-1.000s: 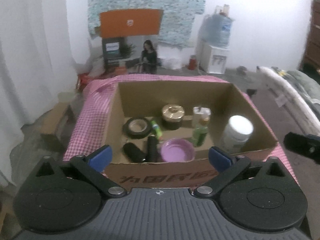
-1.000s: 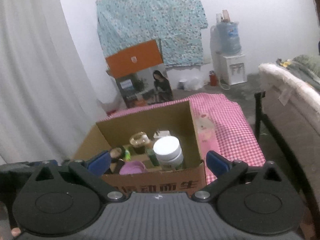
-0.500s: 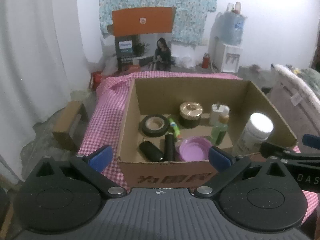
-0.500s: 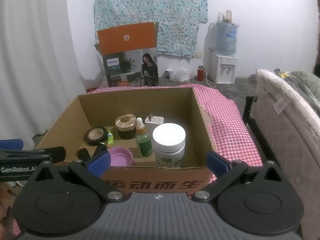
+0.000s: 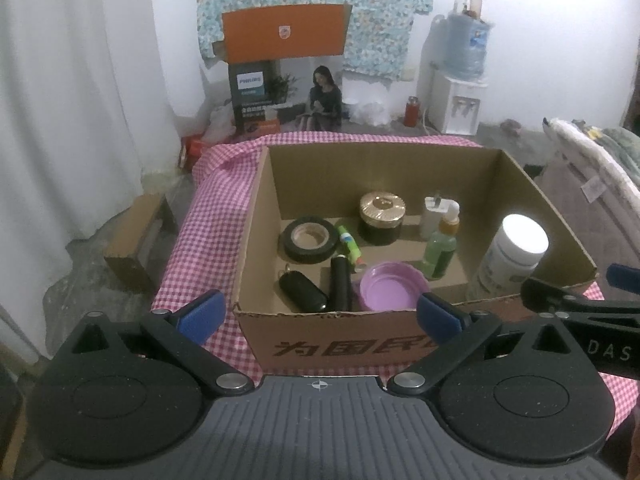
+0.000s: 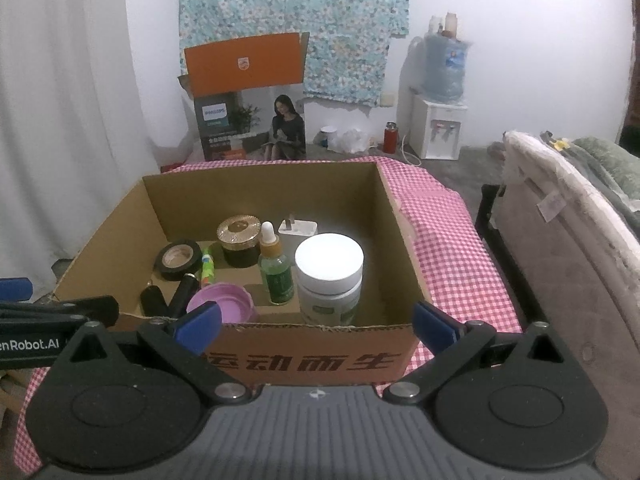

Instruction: Organize rigid objects

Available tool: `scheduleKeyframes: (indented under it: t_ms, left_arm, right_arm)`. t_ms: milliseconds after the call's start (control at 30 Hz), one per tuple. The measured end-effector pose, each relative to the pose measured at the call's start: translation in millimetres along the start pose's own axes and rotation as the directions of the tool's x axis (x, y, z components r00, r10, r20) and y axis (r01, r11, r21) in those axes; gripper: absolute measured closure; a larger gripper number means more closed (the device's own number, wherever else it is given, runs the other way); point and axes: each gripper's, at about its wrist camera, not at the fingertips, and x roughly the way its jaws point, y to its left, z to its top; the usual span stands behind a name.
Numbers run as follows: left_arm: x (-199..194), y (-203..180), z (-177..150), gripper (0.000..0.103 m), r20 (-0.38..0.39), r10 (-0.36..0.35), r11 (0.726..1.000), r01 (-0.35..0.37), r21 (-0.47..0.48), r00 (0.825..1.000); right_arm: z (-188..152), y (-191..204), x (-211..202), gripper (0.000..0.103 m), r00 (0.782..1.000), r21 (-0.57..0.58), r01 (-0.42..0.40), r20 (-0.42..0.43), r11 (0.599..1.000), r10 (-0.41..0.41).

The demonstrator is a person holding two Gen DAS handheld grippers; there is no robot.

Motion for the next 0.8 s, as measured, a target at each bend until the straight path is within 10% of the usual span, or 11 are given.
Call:
scheduleKeyframes:
  t_ms: [800]
  left_arm:
    - [-3.6, 1.3, -0.7, 0.001, 0.0, 0.013, 1.0, -0.013, 0.012, 1.0]
  right_arm:
    - [-0.3, 4.4, -6.4, 0.0, 1.0, -0.006, -0.01, -0.004, 1.0, 0.01]
